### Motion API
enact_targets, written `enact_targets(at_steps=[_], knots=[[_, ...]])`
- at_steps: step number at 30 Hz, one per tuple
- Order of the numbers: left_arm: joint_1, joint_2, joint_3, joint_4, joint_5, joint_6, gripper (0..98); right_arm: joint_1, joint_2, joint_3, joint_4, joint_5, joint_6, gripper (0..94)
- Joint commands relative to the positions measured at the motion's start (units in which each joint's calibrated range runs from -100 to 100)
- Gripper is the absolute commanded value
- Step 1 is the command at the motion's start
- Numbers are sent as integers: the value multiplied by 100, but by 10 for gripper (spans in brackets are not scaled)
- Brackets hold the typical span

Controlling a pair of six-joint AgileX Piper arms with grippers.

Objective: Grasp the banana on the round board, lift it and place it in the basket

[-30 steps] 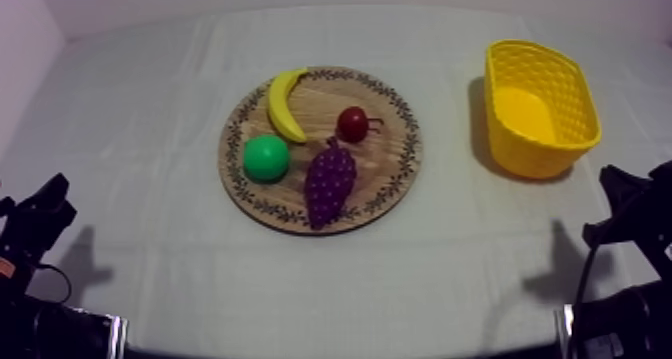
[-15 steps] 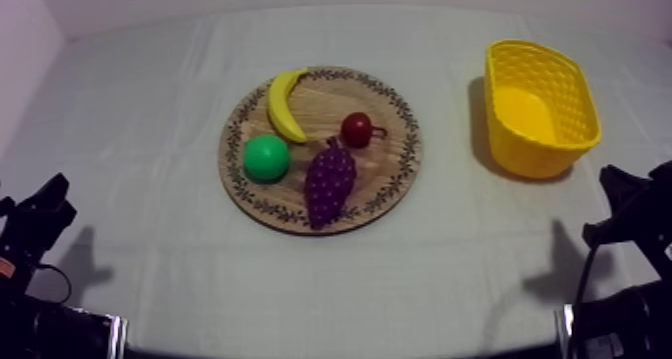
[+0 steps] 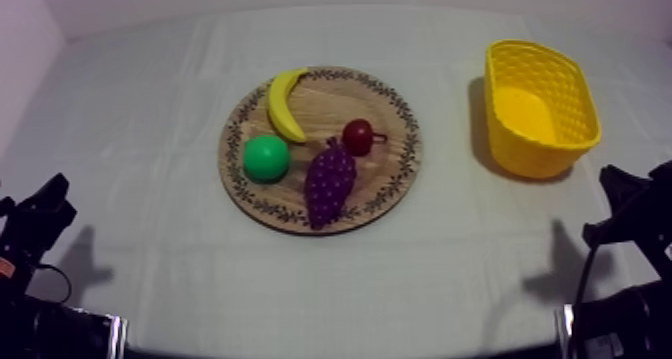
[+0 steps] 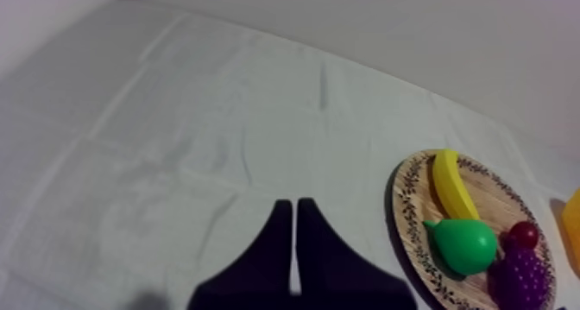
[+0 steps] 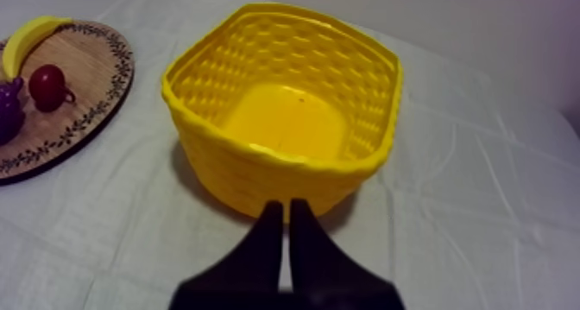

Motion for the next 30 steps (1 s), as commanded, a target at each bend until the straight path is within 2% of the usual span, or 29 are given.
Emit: enact_targets(at_steps=[1,5,8,11,14,16,19,22,24,26,30], knots=[[0,-3,3,-2,0,-1,1,3,-5,1,0,3,-56,7],[0,-3,3,-2,0,-1,1,-136,3,1,1,25,-337,7],[0,-3,3,-2,0,-1,1,-286,152,1,-9,-93,-90,7],[0,-3,3,-2,0,1,1,-398,630,-22,-207,-362,335,7],[0,-3,3,-2,0,0,1,-376,1404,-344,-607,-711,736,7],[0,-3,3,-2,0,-1,1,-193,1981,-805,-1060,-759,1122,7],[0,-3,3,-2,0,-1,1,281,2742,-1736,-1821,-317,1768,7],[0,-3,3,-2,0,-1,1,645,3410,-2793,-2220,331,2026,7],[0,-3,3,-2,0,-1,1,757,3851,-3527,-2269,683,1945,7],[0,-3,3,-2,0,-1,1,769,4268,-4222,-2205,921,1756,7],[0,-3,3,-2,0,-1,1,553,5106,-5436,-1766,1067,1112,7]])
